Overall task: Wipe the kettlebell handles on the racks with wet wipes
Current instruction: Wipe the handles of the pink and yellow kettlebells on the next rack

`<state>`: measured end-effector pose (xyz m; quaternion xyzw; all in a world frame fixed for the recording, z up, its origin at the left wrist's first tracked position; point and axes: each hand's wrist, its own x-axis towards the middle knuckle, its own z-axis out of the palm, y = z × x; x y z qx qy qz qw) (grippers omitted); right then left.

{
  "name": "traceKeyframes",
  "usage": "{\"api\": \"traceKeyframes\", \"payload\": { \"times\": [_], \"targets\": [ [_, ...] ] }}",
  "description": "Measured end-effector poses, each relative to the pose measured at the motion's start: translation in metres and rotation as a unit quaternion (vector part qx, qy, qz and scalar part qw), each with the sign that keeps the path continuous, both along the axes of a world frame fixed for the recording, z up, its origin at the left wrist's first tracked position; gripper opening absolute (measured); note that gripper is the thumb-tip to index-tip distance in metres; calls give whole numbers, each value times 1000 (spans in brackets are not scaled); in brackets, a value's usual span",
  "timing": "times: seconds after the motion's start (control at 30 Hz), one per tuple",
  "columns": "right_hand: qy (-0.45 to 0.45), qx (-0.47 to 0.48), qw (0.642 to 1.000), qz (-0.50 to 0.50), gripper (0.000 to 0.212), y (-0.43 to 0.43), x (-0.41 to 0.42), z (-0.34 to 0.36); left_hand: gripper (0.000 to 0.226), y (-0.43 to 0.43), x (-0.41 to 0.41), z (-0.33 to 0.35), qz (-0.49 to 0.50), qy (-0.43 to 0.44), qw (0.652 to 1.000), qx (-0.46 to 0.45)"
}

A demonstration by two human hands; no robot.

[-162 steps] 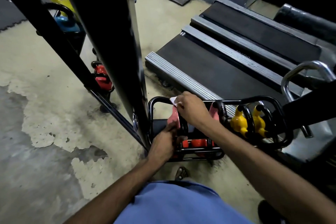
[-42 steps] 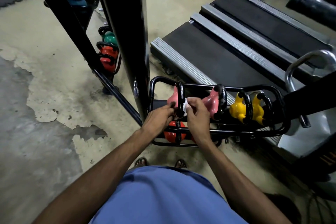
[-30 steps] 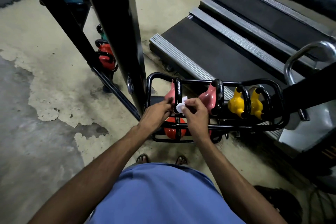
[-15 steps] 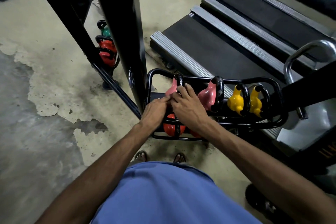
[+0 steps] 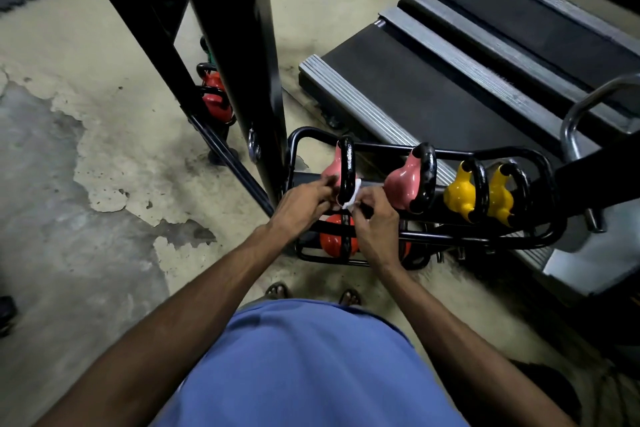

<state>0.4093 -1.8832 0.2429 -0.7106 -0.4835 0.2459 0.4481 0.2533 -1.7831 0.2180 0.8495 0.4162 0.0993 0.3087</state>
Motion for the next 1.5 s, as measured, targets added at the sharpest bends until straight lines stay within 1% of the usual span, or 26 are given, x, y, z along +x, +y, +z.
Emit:
{"api": "traceKeyframes", "payload": {
  "times": [0.07,0.1,0.2,0.27,0.3,0.4,0.5,0.57,0.67,0.77,0.8,0.87,0.93,0.97,1.0,1.03,1.1,1.17,1.23,1.27,1.33,1.37,1.4,1.43,1.47,1.5],
  "targets": [
    [116,-35,993,-10,20,4,2,3,19,0,1,2,6,-6,1000,-1],
    [156,-41,987,-2,24,7,3,6,19,-1,1,3,9,-11,1000,-7],
    [255,-72,964,19,32,20,10,24,15,-1,2,3,19,-25,999,-29],
    [319,-117,940,34,38,34,17,35,14,0,3,3,24,-21,999,-27],
    [336,-139,931,38,38,41,20,39,14,0,3,3,26,-13,999,-28],
    [358,-187,915,24,40,60,25,43,14,2,3,1,30,15,999,-22],
    [347,-217,912,9,44,69,23,42,13,4,2,0,33,14,999,-24],
    [342,-201,918,24,39,62,25,39,16,3,3,1,30,10,999,-19],
    [315,-135,939,21,25,36,23,30,23,0,4,2,25,-10,1000,-10],
    [245,-53,968,-18,10,18,13,15,30,0,3,3,25,-13,1000,-12],
    [216,-38,975,-26,7,14,10,11,29,0,3,3,25,-13,1000,-12],
    [142,-18,989,-26,10,7,7,7,25,1,2,2,29,-5,999,-13],
    [12,27,999,13,13,1,7,4,23,2,4,3,31,2,999,-7],
    [-64,49,996,47,12,0,7,3,23,3,4,1,33,2,999,-4],
    [-139,67,984,87,10,-1,9,1,23,2,4,1,36,4,999,-2],
    [-221,82,964,123,7,0,11,-2,23,3,4,0,35,4,999,-5],
    [-378,109,901,180,4,6,17,-7,24,3,4,-2,32,7,999,-13],
    [-487,151,829,229,8,12,23,-6,20,3,3,1,24,9,1000,-10],
    [-545,185,774,263,14,16,28,-1,18,7,2,-2,27,17,999,-9],
    [-563,188,757,274,16,20,30,2,19,9,1,-4,32,20,999,-13],
    [-592,168,738,278,17,32,31,11,19,14,2,-10,25,41,999,2],
    [-606,142,730,282,17,39,28,14,16,15,1,-11,12,63,998,16],
    [-615,106,723,295,18,45,25,18,11,18,0,-11,4,60,998,33],
    [-622,60,716,311,22,49,21,25,11,18,1,-12,-8,50,997,61],
    [-629,8,707,324,28,52,16,30,14,21,0,-11,-4,47,997,65],
    [-646,-41,687,331,34,53,9,39,16,20,-1,-7,-27,51,995,78]
  ]
}}
